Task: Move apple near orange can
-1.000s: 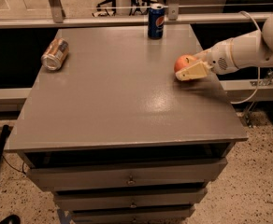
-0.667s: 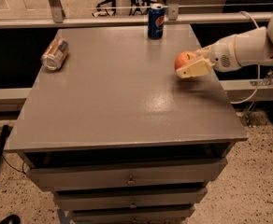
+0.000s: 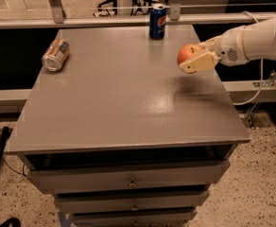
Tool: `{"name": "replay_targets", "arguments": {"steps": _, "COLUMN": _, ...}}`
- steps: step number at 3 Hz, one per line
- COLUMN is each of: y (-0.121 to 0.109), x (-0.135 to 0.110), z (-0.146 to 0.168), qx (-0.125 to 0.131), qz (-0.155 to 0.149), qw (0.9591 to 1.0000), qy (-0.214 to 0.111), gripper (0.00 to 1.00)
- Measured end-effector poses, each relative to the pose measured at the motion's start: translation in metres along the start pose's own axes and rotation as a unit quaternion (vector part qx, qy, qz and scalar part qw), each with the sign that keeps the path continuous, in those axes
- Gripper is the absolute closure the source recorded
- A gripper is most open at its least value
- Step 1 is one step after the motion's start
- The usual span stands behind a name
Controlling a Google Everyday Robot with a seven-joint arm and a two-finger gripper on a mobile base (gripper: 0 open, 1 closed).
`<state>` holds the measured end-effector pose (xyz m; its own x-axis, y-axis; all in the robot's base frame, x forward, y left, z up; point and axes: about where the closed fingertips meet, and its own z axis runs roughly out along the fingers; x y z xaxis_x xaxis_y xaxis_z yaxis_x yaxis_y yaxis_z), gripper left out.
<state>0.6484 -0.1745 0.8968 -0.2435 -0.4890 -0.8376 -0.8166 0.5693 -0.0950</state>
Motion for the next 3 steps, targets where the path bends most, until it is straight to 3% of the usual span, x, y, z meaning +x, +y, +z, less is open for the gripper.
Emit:
{"name": "replay_targets", "arguments": {"steps": 1, "y": -0.005, "x": -0.019, "z": 0.032, "qx": -0.011, "qz": -0.015, "qw": 0.9996, "qy": -0.023, "gripper": 1.0}}
{"name": "replay_targets", "arguments": {"steps": 3, "y": -0.024, "x": -0.094, "z": 0.135, "qx": -0.05, "qz": -0.06, "qw": 0.9928, "qy": -0.09, "gripper": 1.0}}
